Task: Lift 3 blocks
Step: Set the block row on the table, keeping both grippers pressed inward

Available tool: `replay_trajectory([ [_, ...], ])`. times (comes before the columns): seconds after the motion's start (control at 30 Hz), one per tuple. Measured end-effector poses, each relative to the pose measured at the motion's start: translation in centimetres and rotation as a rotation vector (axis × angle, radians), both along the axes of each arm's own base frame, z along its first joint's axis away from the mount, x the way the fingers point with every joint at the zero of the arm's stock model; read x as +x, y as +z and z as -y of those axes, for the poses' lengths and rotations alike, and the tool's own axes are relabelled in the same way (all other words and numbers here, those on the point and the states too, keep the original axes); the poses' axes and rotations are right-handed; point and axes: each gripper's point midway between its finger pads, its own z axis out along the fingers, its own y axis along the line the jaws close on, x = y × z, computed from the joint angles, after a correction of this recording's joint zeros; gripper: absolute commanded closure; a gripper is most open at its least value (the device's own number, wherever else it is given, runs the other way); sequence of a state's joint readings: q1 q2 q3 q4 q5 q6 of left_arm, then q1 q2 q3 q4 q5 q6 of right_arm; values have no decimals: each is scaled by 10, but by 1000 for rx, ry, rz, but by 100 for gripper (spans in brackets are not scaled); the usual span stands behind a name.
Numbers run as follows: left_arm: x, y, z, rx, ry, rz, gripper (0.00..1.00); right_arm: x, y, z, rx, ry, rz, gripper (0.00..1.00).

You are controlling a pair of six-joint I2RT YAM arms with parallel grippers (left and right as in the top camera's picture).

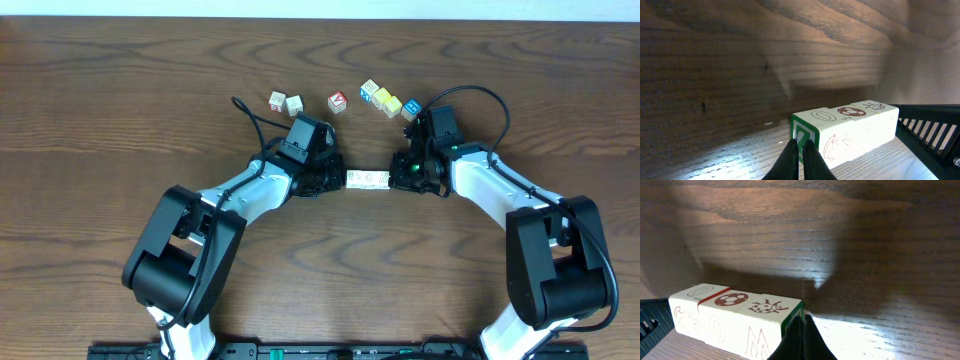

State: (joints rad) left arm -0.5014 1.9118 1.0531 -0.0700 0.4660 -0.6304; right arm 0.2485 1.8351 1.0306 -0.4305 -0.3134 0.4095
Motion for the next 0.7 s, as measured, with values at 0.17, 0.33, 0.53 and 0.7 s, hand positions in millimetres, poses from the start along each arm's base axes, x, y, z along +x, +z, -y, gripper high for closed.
replay_trajectory([
  [0.17, -1, -1, -2, 21, 3, 0, 93, -5, 0, 0, -12, 5, -13, 99],
  [0.33, -4, -1, -5, 56, 8, 2, 93, -6, 0, -2, -18, 11, -15, 95],
  [0.53, -5, -1, -5, 70, 11, 7, 93, -16, -3, -2, -34, 18, -51, 96],
  [0.7, -10, -5, -7, 87, 8, -13, 93, -16, -3, -3, -34, 20, -52, 96],
])
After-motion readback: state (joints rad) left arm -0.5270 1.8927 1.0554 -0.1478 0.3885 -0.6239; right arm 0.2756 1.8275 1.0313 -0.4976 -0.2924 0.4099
